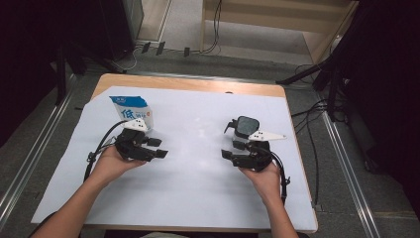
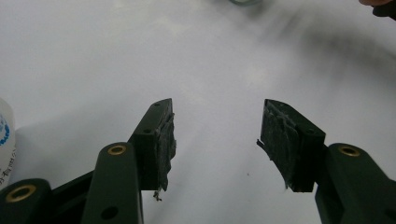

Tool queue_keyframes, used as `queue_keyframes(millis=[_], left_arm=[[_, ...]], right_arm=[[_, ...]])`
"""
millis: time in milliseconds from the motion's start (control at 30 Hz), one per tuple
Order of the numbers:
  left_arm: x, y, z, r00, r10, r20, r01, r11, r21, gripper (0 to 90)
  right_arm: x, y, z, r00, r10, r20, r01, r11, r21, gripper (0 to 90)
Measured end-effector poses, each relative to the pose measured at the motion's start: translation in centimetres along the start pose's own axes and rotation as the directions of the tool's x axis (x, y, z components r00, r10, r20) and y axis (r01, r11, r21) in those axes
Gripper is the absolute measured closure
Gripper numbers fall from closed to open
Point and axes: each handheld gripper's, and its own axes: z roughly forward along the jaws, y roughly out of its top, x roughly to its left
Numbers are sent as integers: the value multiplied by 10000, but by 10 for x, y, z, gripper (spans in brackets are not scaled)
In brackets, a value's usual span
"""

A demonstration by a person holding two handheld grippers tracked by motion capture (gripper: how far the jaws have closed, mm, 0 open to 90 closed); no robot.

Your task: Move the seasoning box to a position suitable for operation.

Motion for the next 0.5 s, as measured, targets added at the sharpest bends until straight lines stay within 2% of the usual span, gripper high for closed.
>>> queue_keyframes(millis=[200, 267, 500], left_arm=[[-1, 0, -1, 9999, 111, 69, -111, 9999, 4, 449], [-2, -1, -4, 9998, 137, -143, -139, 9998, -113, 446], [2, -2, -8, 9998, 25, -198, -32, 9993, -384, 447]], right_arm=[[1, -2, 1, 9997, -66, 245, 64, 9999, 82, 360], [1, -2, 0, 9991, -30, 430, 31, 10000, -30, 361], [1, -5, -5, 9955, 85, 939, -53, 9994, -344, 387]])
